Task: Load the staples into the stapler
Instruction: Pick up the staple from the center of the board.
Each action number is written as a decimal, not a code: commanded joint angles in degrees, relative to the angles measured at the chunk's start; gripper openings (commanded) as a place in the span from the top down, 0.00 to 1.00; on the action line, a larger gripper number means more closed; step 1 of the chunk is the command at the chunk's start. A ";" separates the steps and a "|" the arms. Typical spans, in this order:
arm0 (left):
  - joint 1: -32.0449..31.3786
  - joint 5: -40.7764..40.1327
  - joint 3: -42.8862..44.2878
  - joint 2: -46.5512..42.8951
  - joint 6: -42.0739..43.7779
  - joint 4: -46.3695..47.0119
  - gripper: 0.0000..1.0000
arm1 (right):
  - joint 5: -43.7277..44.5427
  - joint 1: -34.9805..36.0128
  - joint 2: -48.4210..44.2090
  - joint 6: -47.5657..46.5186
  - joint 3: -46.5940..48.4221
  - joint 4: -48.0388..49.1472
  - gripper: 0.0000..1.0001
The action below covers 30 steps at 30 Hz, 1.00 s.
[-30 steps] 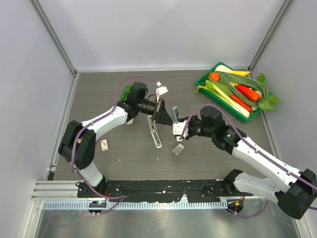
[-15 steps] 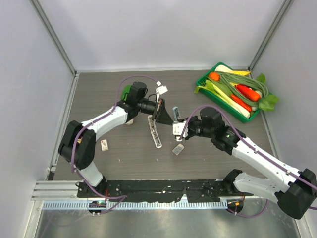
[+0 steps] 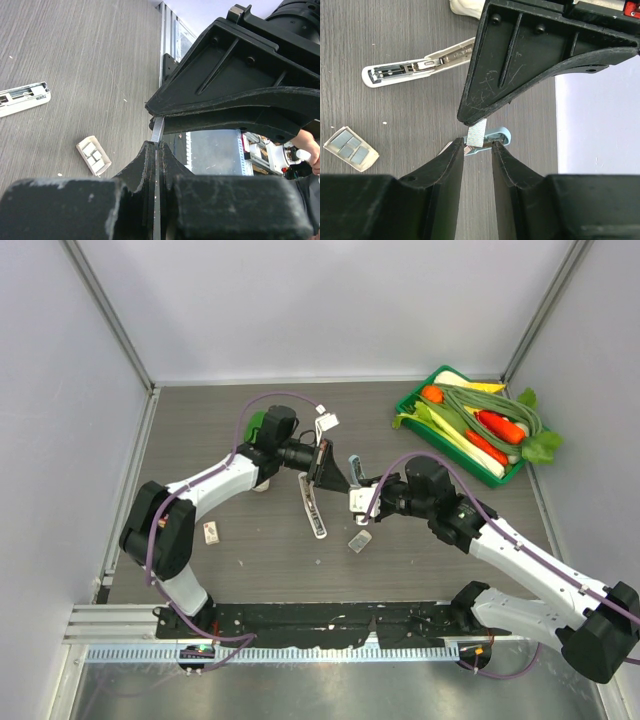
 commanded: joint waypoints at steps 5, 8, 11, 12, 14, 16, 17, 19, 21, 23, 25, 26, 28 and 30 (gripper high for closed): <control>0.46 1.92 0.06 0.06 -0.62 2.48 1.00 | -0.77 0.33 -1.01 -0.59 0.42 2.07 0.68; 0.37 1.83 -0.03 -0.11 -0.62 2.57 1.00 | -0.95 0.33 -0.83 -0.59 0.42 1.98 0.69; 0.46 1.92 -0.12 -0.03 -0.71 2.66 1.00 | -1.21 0.33 -0.83 -0.24 0.42 2.16 0.70; 0.46 1.92 -0.12 -0.11 -0.62 2.75 1.00 | -1.30 0.33 -0.83 -0.24 0.51 2.16 0.71; 0.37 2.01 -0.21 0.06 -0.71 2.75 1.00 | -1.30 0.33 -0.74 -0.24 0.42 2.16 0.75; 0.46 1.92 -0.12 0.06 -0.80 2.84 0.99 | -1.48 0.33 -0.83 -0.33 0.34 2.16 0.77; 0.37 1.92 -0.12 -0.03 -0.80 2.92 0.98 | -1.74 0.33 -0.83 -0.33 0.34 2.07 0.78; 0.46 1.66 -0.12 0.15 -0.80 2.92 0.91 | -2.00 0.24 -1.01 -0.24 0.42 1.98 0.79; 0.46 1.40 -0.12 0.15 -0.88 2.92 0.72 | -2.18 0.33 -0.92 -0.07 0.42 1.81 0.79; 0.55 1.31 -0.03 0.06 -1.06 2.92 0.59 | -2.18 0.25 -1.01 -0.06 0.51 1.63 0.79; 0.63 1.13 0.05 -0.11 -1.06 2.84 0.44 | -1.92 0.33 -1.01 -0.15 0.60 1.54 0.79; 0.81 0.96 0.23 -0.46 -1.06 2.75 0.39 | -1.74 0.33 -1.01 -0.15 0.60 1.28 0.79; 1.25 1.04 0.58 -0.82 -1.06 2.57 0.30 | -1.57 0.24 -0.74 0.28 0.77 1.19 0.79; 2.12 1.13 1.63 -1.69 -1.06 1.52 0.24 | -1.65 0.33 -0.48 1.42 1.04 0.32 0.79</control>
